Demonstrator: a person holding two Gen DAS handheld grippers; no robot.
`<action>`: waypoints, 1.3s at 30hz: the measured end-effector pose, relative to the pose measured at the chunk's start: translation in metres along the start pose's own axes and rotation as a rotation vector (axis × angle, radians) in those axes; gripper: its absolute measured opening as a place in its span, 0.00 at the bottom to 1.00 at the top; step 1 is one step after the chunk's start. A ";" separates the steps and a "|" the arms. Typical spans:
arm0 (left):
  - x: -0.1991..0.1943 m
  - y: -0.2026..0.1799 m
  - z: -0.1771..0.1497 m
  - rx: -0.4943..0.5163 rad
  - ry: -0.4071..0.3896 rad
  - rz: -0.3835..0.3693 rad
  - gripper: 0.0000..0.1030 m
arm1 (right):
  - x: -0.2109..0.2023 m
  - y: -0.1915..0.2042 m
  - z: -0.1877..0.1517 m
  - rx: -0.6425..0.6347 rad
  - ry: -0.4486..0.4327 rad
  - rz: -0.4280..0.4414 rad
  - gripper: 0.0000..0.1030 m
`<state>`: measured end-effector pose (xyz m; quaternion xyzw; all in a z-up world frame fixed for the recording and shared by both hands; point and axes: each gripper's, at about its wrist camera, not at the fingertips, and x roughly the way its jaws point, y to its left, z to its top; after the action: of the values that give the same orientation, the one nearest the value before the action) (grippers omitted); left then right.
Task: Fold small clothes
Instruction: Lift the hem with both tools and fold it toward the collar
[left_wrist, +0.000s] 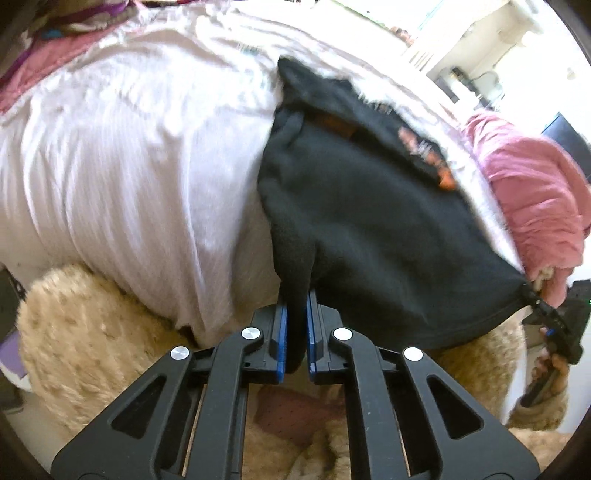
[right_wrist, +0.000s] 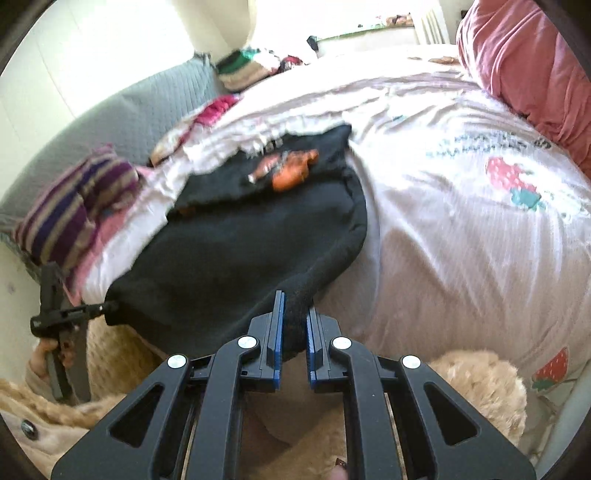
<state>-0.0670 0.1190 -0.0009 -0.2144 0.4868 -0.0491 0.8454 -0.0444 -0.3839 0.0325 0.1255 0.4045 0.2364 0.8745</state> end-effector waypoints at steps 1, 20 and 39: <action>-0.005 0.000 0.003 -0.005 -0.014 -0.013 0.02 | -0.005 -0.001 0.003 0.008 -0.027 0.007 0.08; -0.044 -0.022 0.064 0.010 -0.226 -0.034 0.02 | -0.023 0.008 0.068 -0.074 -0.242 -0.047 0.08; -0.033 -0.042 0.128 0.041 -0.321 0.019 0.03 | 0.013 0.012 0.134 -0.161 -0.318 -0.117 0.08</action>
<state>0.0290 0.1312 0.0979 -0.1976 0.3463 -0.0159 0.9169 0.0620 -0.3706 0.1148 0.0671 0.2474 0.1941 0.9469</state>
